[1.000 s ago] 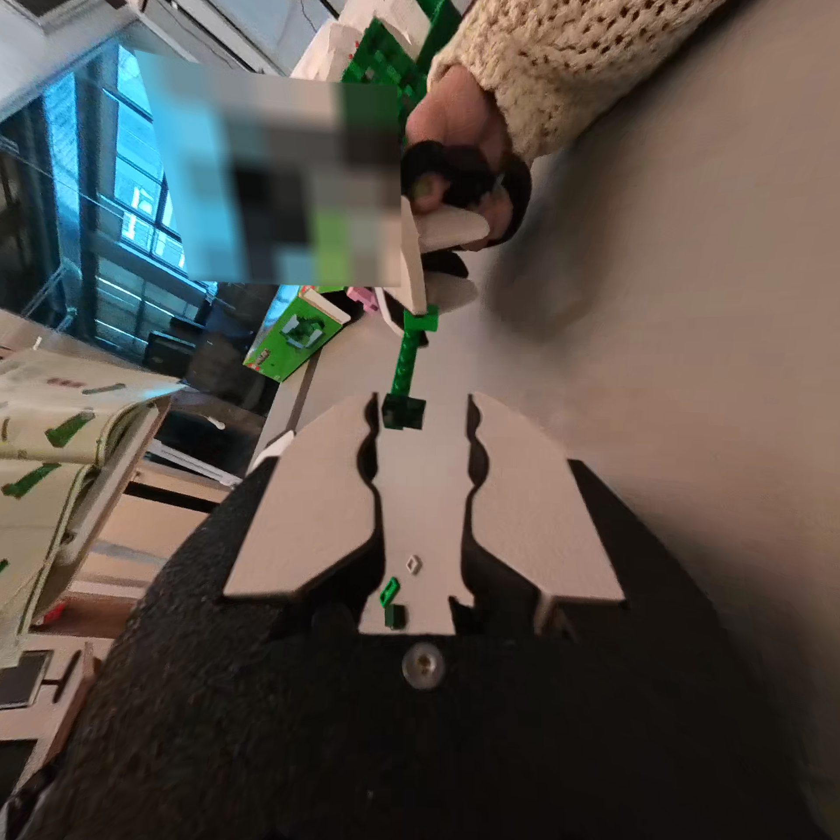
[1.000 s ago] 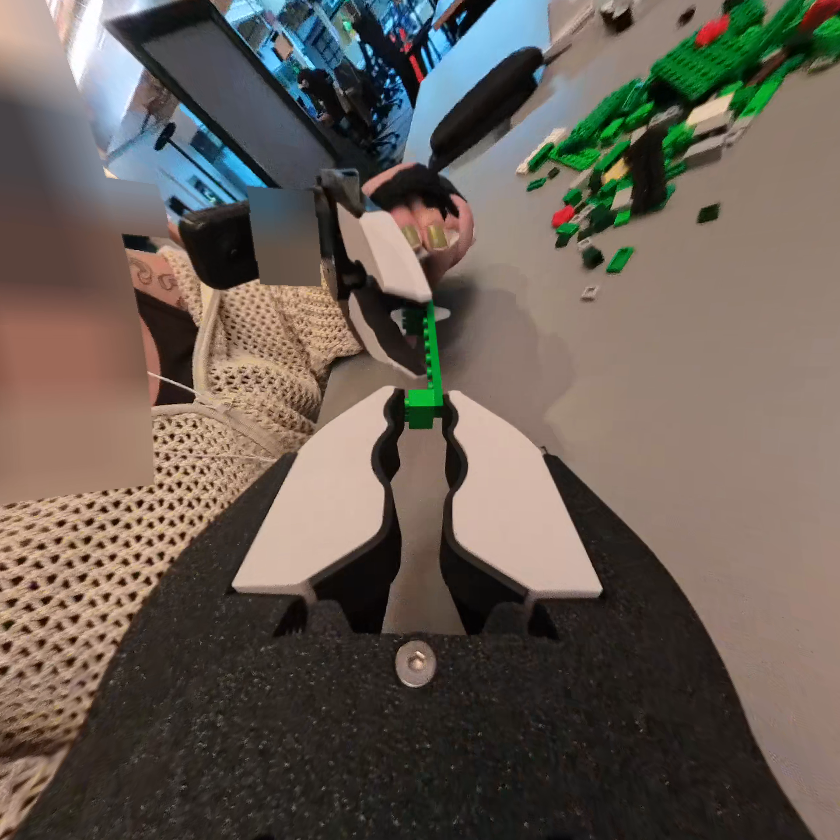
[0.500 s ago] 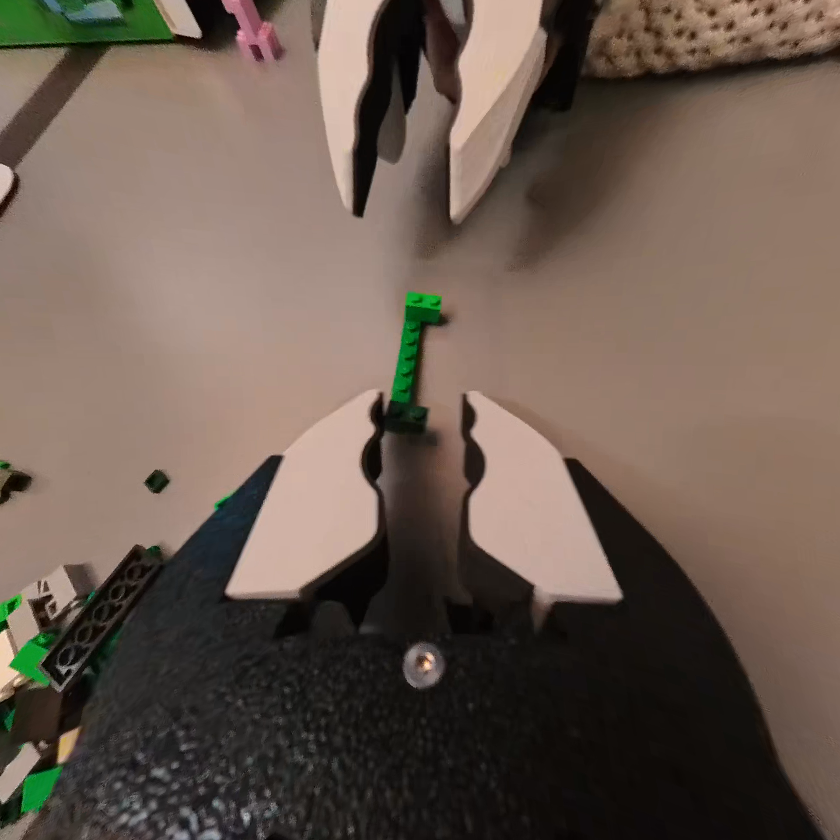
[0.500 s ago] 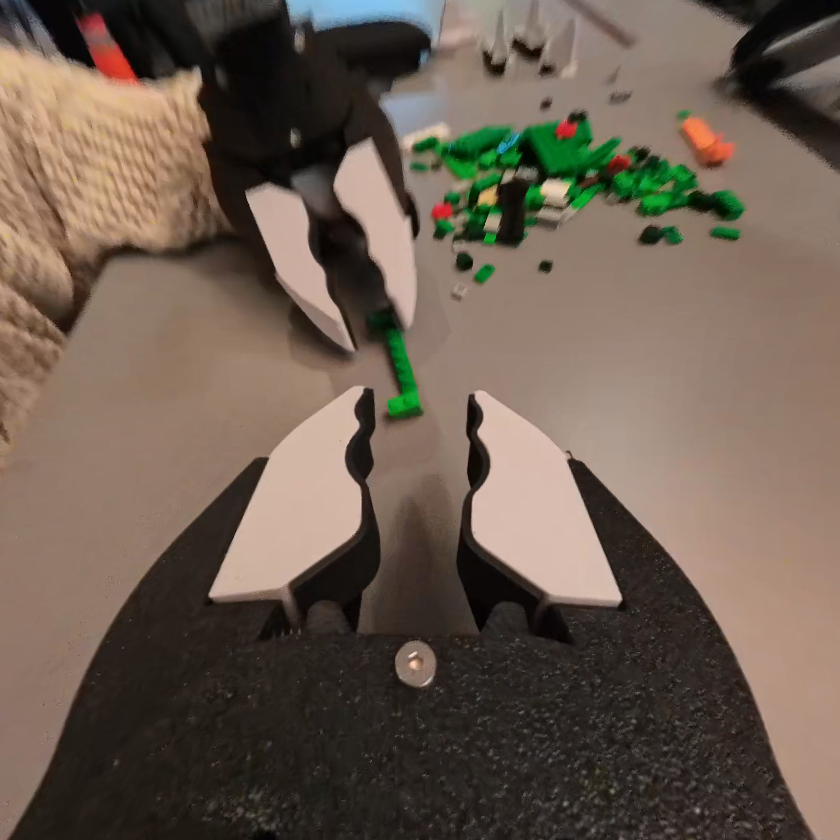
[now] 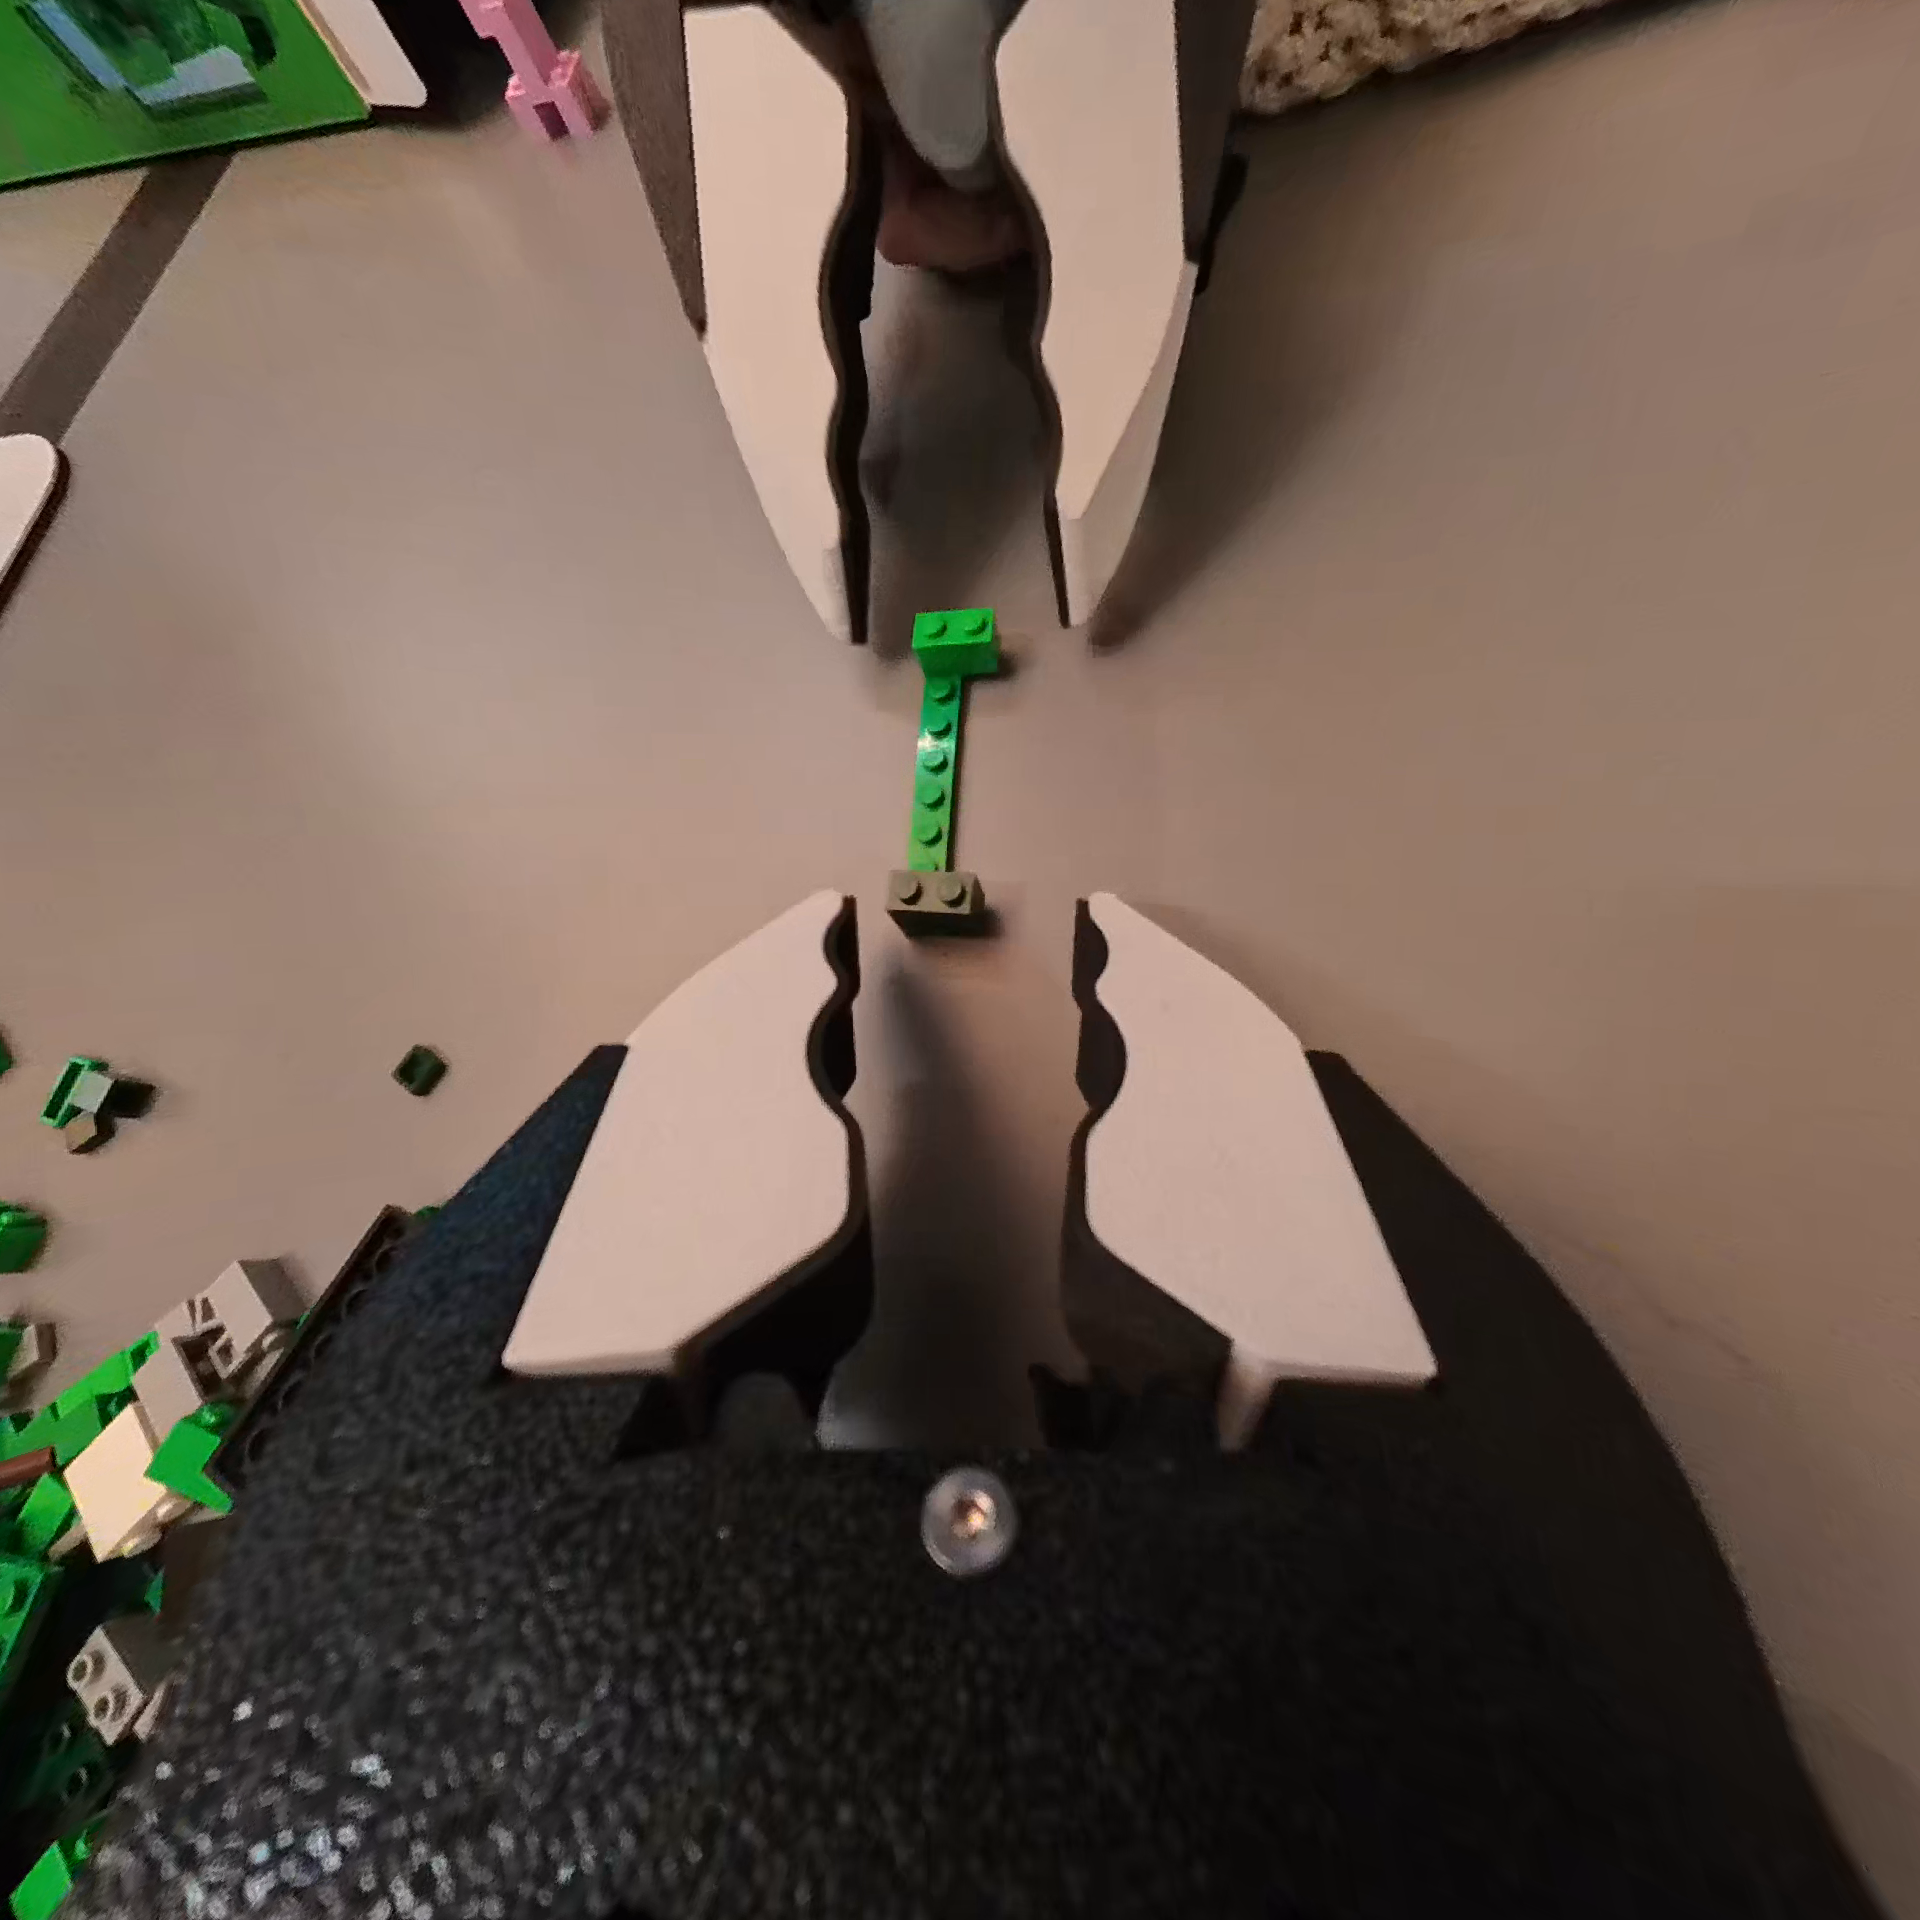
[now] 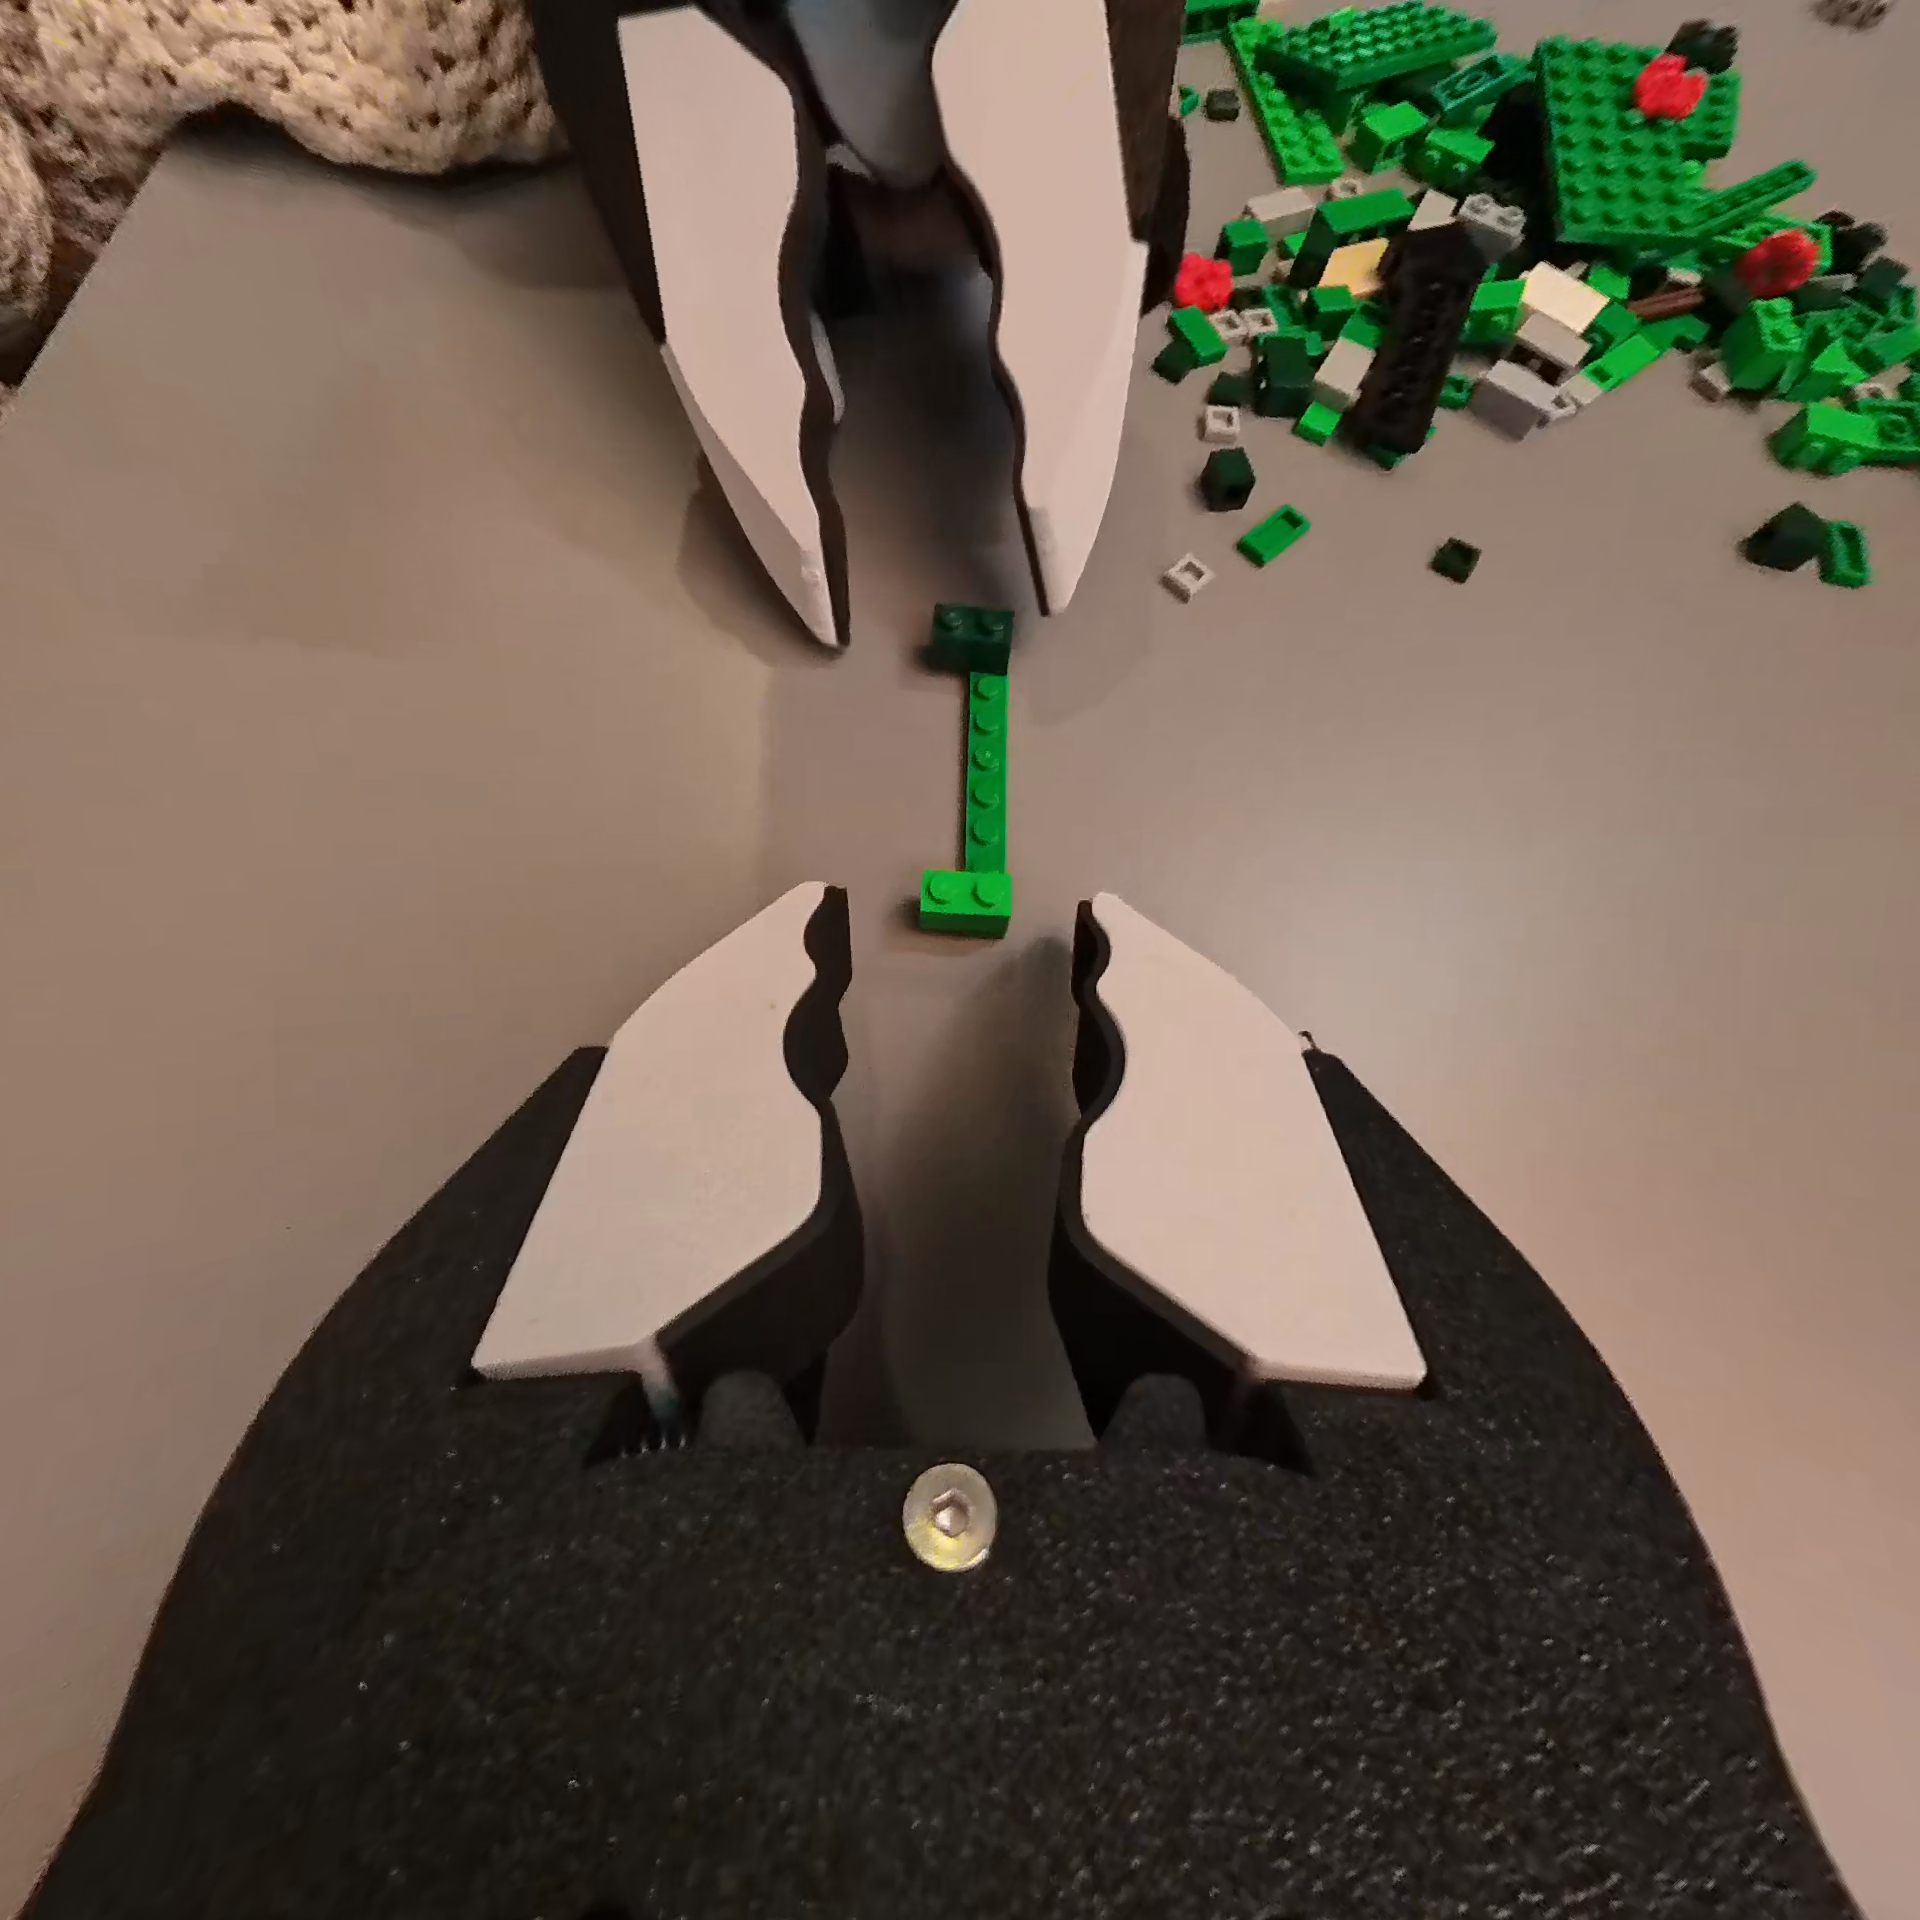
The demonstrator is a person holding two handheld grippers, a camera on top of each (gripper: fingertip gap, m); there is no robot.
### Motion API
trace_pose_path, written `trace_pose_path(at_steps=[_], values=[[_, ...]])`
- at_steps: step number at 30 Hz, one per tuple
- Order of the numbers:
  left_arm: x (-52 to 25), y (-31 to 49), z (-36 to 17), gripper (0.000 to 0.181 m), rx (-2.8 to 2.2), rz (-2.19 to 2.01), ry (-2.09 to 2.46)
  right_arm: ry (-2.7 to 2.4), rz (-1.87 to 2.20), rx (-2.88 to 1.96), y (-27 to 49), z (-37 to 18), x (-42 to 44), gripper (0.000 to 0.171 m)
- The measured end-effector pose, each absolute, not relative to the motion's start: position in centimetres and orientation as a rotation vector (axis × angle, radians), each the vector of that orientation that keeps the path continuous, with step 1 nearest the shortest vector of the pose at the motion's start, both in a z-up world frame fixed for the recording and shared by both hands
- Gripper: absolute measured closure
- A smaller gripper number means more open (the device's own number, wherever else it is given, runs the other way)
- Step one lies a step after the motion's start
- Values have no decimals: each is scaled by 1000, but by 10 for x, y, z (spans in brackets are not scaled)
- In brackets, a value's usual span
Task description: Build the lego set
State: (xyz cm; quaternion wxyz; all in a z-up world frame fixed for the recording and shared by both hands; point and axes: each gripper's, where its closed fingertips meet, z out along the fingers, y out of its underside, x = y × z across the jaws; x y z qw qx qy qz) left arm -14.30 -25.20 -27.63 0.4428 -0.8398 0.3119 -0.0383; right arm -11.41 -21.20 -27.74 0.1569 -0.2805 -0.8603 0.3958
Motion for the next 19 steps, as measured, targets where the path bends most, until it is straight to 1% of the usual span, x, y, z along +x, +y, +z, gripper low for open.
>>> trace_pose_path(at_steps=[19], values=[[-145, -252, -278, 145, -2108, -111, 748, -2453, 1127, -782, -213, -277, -115, 138]])
